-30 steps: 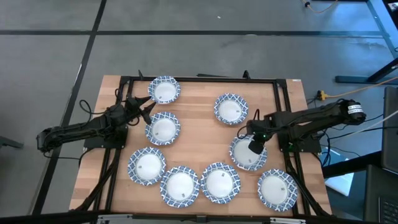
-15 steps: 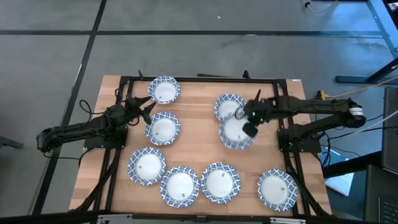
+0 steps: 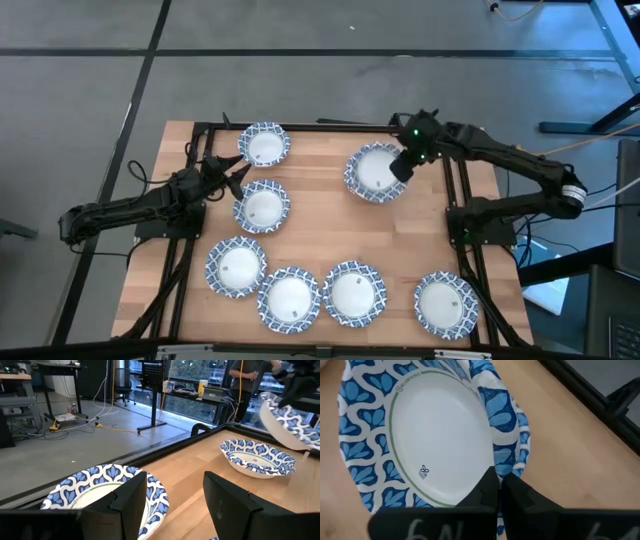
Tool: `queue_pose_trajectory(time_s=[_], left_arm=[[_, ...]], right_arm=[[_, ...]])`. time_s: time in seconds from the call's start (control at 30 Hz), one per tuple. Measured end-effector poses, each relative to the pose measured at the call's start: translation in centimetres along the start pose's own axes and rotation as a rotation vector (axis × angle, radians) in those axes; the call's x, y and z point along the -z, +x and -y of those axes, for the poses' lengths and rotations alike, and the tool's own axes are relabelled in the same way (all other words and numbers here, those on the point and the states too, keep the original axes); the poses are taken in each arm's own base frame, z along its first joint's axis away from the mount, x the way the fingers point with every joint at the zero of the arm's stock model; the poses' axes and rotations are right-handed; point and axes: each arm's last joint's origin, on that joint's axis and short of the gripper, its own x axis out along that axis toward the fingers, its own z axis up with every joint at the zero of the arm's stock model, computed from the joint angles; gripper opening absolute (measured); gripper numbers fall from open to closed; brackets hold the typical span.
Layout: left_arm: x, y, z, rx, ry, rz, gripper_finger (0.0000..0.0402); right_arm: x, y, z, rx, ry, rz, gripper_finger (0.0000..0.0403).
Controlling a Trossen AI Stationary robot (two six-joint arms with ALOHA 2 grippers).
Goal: Nest bowls inside each other
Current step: Stack the white bowl on the white bowl
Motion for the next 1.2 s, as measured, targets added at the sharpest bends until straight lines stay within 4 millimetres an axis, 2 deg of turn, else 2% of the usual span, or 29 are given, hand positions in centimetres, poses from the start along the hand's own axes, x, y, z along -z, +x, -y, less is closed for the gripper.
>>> queue_pose_trajectory(time_s=[0.1, 0.23, 0.4, 0.57, 0.8, 1.2], left_arm=[[0.0, 0.0, 0.0, 0.000, 0.000, 0.000, 0.0190], [0.0, 0.0, 0.0, 0.000, 0.000, 0.000, 0.0190], [0.0, 0.0, 0.0, 0.000, 0.000, 0.000, 0.0190], [0.0, 0.0, 0.0, 0.000, 0.000, 0.000, 0.0190], [0.0, 0.0, 0.0, 0.000, 0.000, 0.000, 0.0190], [0.0, 0.0, 0.0, 0.000, 0.004, 0.000, 0.0190]], right_arm=[[-0.5, 1.0, 0.8, 0.000, 0.009, -0.011, 0.0006], [-0.9, 3.2, 1.5, -0.001, 0.006, -0.092, 0.0006], [-1.3, 6.4, 1.9, 0.007, -0.028, -0.162, 0.0006], [-1.8, 8.5, 1.9, 0.007, -0.036, -0.168, 0.0011], [-1.9, 9.0, 1.9, 0.007, -0.063, -0.168, 0.0039], [-2.1, 8.6, 1.9, 0.013, -0.064, -0.134, 0.0165]])
